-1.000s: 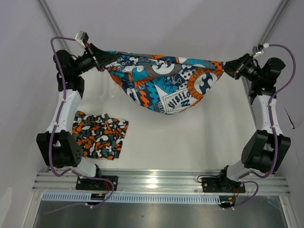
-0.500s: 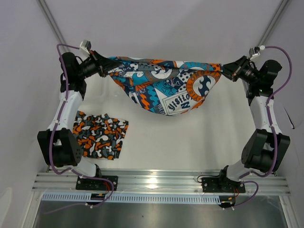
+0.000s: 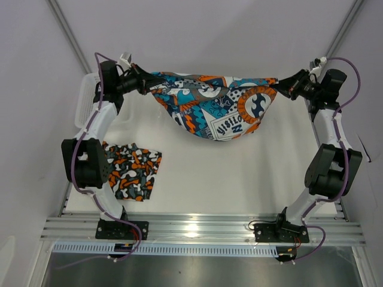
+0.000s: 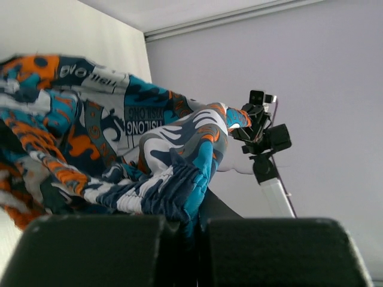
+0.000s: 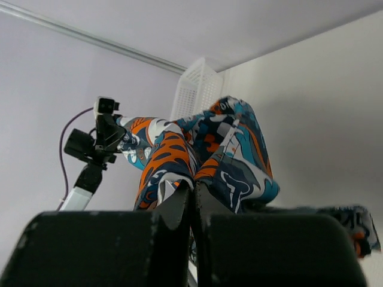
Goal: Fold and stack the shorts
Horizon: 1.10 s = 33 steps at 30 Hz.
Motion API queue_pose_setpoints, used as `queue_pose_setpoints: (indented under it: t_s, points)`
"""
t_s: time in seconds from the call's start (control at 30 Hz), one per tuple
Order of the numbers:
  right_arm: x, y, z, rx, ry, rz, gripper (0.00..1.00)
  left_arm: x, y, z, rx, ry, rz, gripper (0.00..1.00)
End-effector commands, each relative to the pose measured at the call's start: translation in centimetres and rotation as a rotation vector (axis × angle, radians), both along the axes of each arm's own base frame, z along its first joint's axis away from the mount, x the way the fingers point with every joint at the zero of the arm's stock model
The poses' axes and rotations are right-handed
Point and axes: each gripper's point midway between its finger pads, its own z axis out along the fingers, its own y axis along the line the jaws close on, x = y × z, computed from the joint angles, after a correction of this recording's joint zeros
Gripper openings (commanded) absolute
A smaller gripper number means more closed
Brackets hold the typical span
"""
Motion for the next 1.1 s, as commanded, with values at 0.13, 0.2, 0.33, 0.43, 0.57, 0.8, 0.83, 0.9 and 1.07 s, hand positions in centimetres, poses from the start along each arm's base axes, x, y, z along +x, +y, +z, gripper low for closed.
queue_pose_setpoints:
  t_s: [0.13,0.2,0.33,0.43,0.57,0.8,0.83,0.9,1.07]
  points:
    - [-1.3,-0.2,-4.4,-0.126,0.112,-0.025,0.00,-1.1,-1.1,-2.7,0.107,0.010,0.019,0.00]
    - [-3.0,0.1,-4.5,-0.139,0.105,-0.040,0.00,-2.0,-1.1,-2.8,0.120,0.000,0.035,0.00]
    - [-6.6,0.9,-3.0,-0.188,0.073,-0.038,0.00,-6.1,-1.4,-2.4,0.143,-0.022,0.037,0.00]
    - [-8.6,0.5,-2.1,-0.247,0.094,-0.095,0.00,-8.0,-1.5,-1.4,0.120,-0.038,0.030,0.00]
    - [-8.4,0.6,-3.1,-0.276,0.196,-0.082,0.00,-6.8,-1.3,-1.9,0.163,-0.002,0.023,0.00]
    - [-5.6,2.6,-13.6,-0.330,0.399,-0.001,0.00,-2.6,-0.7,-8.4,0.235,0.099,0.053,0.00]
    - [-6.4,2.9,-16.6,-0.304,0.465,0.015,0.00,-2.3,-0.6,-9.2,0.243,0.102,0.058,0.00]
    - [-5.9,2.9,-18.3,-0.278,0.454,-0.007,0.00,-1.8,-0.5,-11.2,0.264,0.122,0.053,0.00]
    - [-7.1,3.2,-22.8,-0.233,0.469,-0.039,0.09,-0.7,-0.3,-12.7,0.298,0.115,0.052,0.00]
